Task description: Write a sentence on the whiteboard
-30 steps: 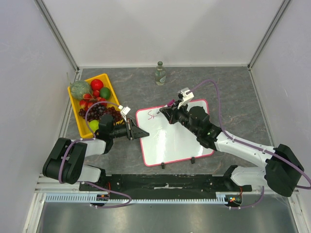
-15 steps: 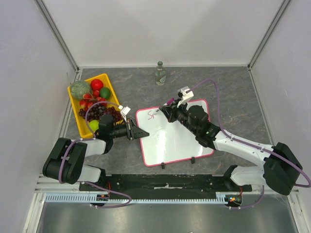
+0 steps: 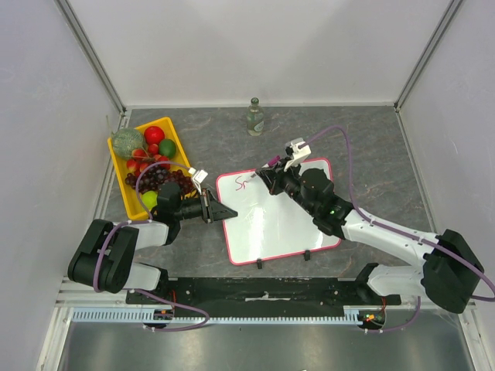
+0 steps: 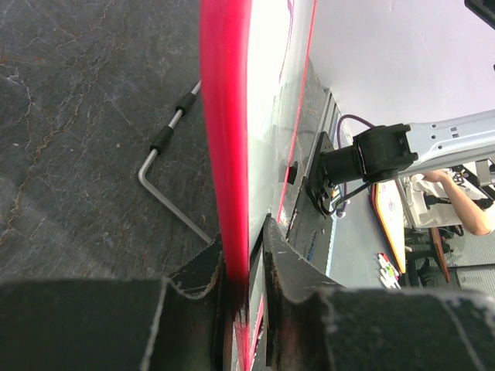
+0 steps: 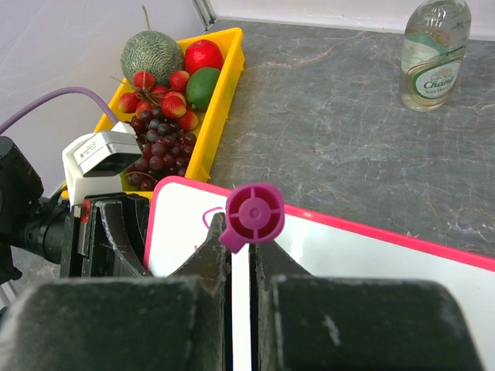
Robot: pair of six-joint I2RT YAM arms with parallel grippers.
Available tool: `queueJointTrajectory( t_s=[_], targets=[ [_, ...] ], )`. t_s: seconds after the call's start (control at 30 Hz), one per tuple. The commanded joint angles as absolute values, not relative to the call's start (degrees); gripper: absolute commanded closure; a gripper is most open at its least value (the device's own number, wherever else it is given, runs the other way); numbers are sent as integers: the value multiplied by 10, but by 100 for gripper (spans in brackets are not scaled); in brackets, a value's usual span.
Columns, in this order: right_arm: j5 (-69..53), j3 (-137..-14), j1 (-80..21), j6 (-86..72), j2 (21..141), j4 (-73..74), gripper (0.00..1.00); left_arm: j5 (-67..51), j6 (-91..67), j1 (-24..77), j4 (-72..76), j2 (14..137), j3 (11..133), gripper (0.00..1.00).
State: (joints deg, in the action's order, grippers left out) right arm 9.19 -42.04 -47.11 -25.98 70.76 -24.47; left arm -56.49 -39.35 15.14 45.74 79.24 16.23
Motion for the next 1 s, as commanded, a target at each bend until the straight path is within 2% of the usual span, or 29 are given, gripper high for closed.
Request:
queueJointTrajectory(
  t_s=[0.0,0.33,0.97],
  targets=[
    [97,-408,-468,-250,695,-229,100,-542,-327,158,415,805,157,98],
    [77,-383,-468,-254,694,-234,100,-542,-326,158,415,805,157,98],
    [140,-421,-464,-260,697,-256,100,-542,-326,158,416,804,157,98]
  ],
)
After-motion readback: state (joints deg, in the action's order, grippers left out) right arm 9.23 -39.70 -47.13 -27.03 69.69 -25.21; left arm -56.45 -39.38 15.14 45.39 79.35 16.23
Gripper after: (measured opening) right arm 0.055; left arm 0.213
